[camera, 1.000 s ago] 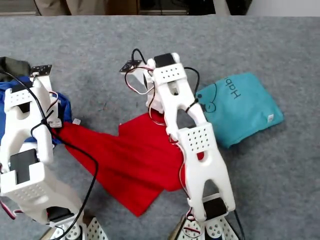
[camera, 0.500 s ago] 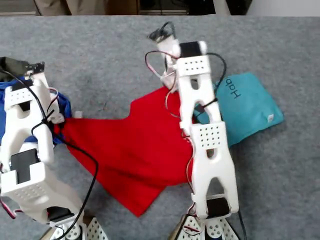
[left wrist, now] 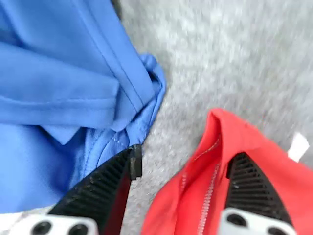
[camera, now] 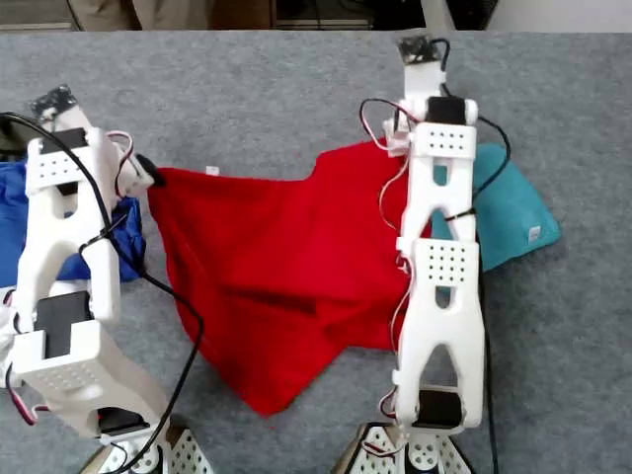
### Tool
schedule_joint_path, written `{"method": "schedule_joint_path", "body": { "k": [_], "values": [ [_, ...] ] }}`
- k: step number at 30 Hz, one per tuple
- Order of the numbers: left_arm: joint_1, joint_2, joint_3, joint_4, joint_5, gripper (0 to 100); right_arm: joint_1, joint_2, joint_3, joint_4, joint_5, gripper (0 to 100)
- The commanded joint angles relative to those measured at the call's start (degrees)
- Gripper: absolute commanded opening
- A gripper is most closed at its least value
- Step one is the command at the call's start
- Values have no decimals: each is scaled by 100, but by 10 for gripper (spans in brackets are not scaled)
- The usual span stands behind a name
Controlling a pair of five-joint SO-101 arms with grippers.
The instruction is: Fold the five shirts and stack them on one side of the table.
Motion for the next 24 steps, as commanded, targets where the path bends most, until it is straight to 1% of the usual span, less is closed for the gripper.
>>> {"method": "schedule_joint_path", "body": {
  "k": [1, 6, 11, 16, 20, 22, 24],
  "values": [
    [-53, -242, -440, -44, 642, 282, 215, 57, -655, -105, -70, 4],
    [-44, -233, -659, -44, 967, 280, 382, 101, -655, -158, -79, 4],
    [-88, -233, -835, -9, 949, 279, 479, 75, -655, -202, -316, 4],
    [-35, -75, -844, -158, 1029, 278, 532, 66, -655, -220, -352, 4],
    [-35, 637, -958, -352, 1855, 278, 541, 66, -655, -229, -352, 4],
    [97, 1130, -1231, -308, 2163, 278, 541, 66, -655, -246, -343, 4],
    [290, 1622, -1758, -123, 2418, 278, 541, 75, -655, -246, -343, 4]
  ]
}}
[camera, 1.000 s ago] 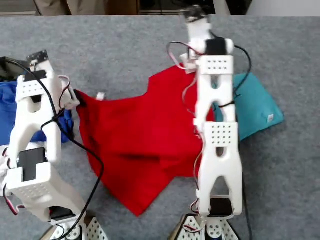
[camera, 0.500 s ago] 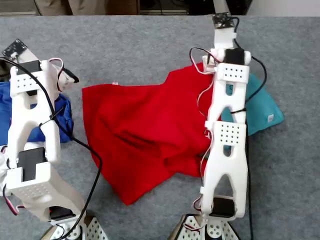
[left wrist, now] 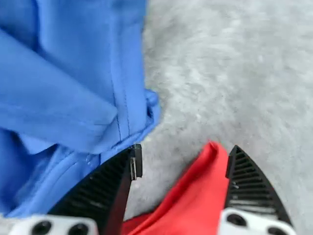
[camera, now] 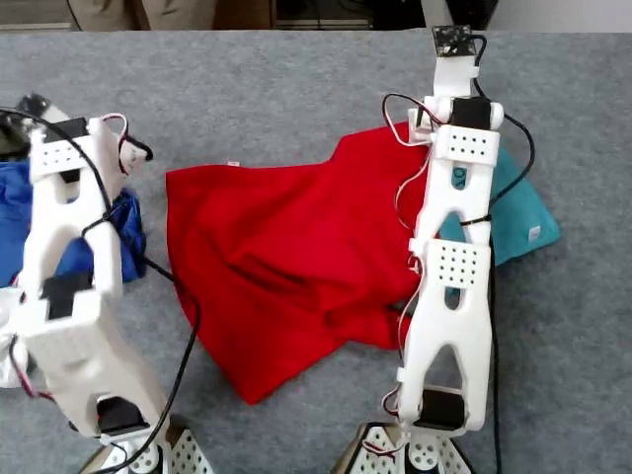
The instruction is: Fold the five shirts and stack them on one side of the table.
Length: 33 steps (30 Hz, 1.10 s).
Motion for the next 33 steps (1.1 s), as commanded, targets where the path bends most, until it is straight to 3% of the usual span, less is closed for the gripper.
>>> {"method": "schedule_joint_path", "body": {
  "k": [1, 5, 13, 14, 21, 30, 33],
  "values": [
    [343, 637, -1108, 246, 510, 278, 154, -101, -277, -114, -44, 4],
    [642, 1613, -2778, 1011, 1002, 277, 136, -92, -277, -123, -44, 4],
    [993, 3020, -5618, 3393, 1011, 174, 119, -84, -277, -123, -35, 4],
    [993, 3160, -5749, 3402, 993, 166, 119, -84, -277, -123, -35, 4],
    [1266, 3248, -5169, 3393, 123, 30, 119, -84, -277, -123, -35, 5],
    [1327, 3292, -4369, 3385, -185, 29, 119, -84, -277, -123, -35, 5],
    [1169, 3240, -4545, 3385, -185, 88, 119, -84, -277, -123, -35, 5]
  ]
}}
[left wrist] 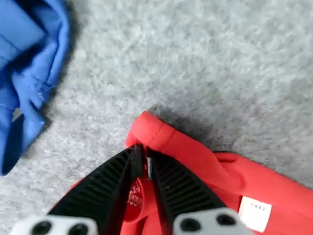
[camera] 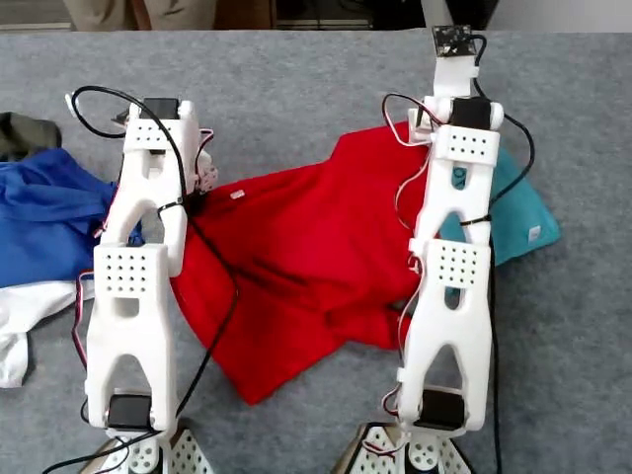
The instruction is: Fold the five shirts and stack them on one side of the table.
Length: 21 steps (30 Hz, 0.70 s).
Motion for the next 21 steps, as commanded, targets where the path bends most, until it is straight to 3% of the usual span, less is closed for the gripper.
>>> {"method": "schedule_joint_path", "body": {
  "k": [1, 6, 10, 21],
  "values": [
    [-229, -136, -264, 70, -62, 126, 119, -84, -277, -123, -35, 5],
    [-352, -136, -923, 70, -492, 243, 110, -84, -277, -123, -35, 5],
    [-492, -145, -1187, 79, -765, 246, 110, -84, -277, -123, -53, 5],
    [-615, -136, -2242, 70, -633, 247, 119, -84, -277, -158, -53, 5]
  ]
}}
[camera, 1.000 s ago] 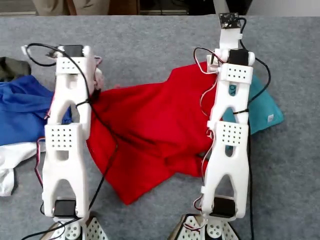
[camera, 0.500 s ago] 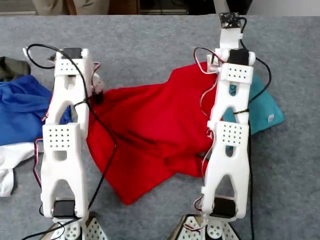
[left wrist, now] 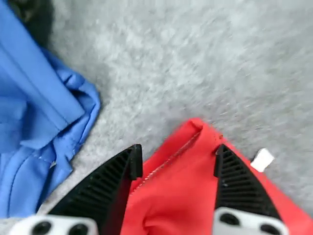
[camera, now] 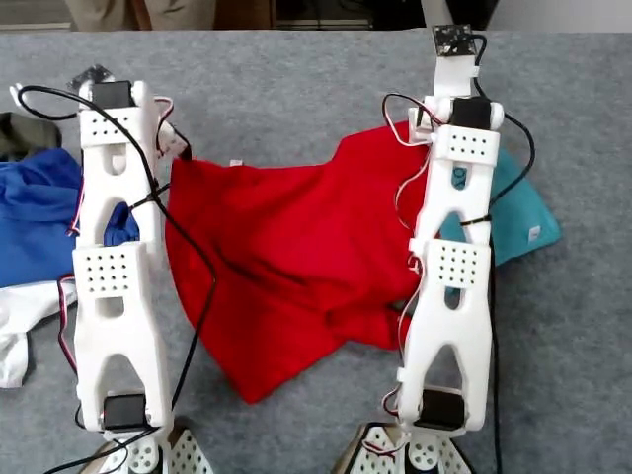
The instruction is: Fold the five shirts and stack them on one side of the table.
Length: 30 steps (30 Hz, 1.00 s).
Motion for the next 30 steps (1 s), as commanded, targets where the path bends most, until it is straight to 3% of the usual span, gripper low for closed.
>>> {"method": "schedule_joint_path", "body": {
  "k": [1, 4, 10, 19, 30],
  "values": [
    [18, -127, -721, 62, 220, 247, 119, -84, -277, -123, -53, 5],
    [9, -101, -1143, 26, 633, 247, 119, -84, -277, -123, -53, 5],
    [44, 40, -1037, -809, 1169, 247, 119, -84, -277, -123, -53, 5],
    [-229, 154, -1090, -738, 1196, 246, 119, -84, -277, -123, -53, 5],
    [325, 690, -1002, -1846, 1556, 196, 110, -84, -277, -123, -53, 5]
  ]
}}
